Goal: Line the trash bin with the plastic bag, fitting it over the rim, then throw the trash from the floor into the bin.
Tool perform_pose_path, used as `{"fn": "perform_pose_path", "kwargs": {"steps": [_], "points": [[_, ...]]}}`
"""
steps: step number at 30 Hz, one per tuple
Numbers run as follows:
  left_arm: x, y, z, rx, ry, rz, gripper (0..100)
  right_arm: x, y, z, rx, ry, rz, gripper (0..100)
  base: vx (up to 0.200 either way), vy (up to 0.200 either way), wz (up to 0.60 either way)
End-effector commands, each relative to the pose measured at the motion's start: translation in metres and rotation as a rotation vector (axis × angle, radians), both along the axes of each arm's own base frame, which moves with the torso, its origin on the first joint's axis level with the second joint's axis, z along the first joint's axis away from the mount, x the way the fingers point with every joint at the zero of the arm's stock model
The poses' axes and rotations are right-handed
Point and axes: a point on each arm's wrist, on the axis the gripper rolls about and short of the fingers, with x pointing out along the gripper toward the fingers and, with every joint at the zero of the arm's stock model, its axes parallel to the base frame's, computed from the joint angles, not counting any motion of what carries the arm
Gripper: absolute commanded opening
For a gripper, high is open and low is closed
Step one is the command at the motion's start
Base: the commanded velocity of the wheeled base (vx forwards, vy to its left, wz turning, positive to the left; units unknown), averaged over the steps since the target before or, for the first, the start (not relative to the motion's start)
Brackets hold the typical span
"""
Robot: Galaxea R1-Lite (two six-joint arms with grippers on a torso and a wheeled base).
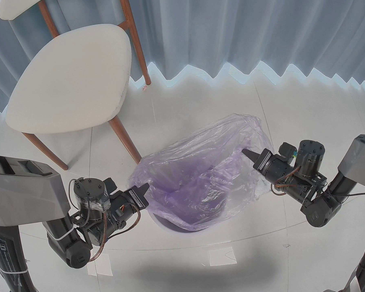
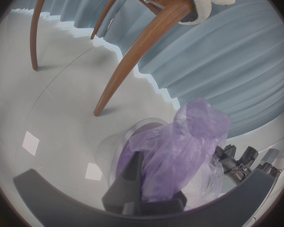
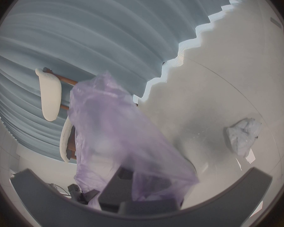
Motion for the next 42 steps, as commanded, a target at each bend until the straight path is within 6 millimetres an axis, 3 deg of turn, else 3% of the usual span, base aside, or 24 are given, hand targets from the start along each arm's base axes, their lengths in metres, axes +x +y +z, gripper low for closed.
{"fn": "perform_pose_path", "kwargs": {"steps": [1,6,19,29,41,42], "points": [[0.0,-0.003,-0.006,0.008,0.018,-0.009,0,0.014,-0.006,0.0,0.005,-0.022,-0.022,0,0.0,0.0,0.0],[0.0,-0.003,-0.005,0.005,0.013,-0.009,0,0.029,-0.015,0.001,-0.003,-0.053,-0.039,0,0.0,0.0,0.0],[-0.002,-0.011,-0.003,-0.057,0.032,-0.022,0,0.053,-0.008,0.0,0.01,-0.073,-0.035,0,0.0,0.0,0.0],[0.0,-0.028,-0.008,-0.195,0.097,-0.033,0,0.092,-0.003,0.005,0.003,-0.058,-0.05,0,0.0,0.0,0.0],[-0.012,-0.044,-0.011,-0.197,0.118,-0.078,0,0.096,0.019,0.018,0.013,-0.095,0.024,0,0.0,0.0,0.0],[-0.012,-0.044,-0.011,-0.198,0.117,-0.078,0,0.095,0.021,0.022,0.017,-0.106,0.028,100,0.0,0.0,0.0]]}}
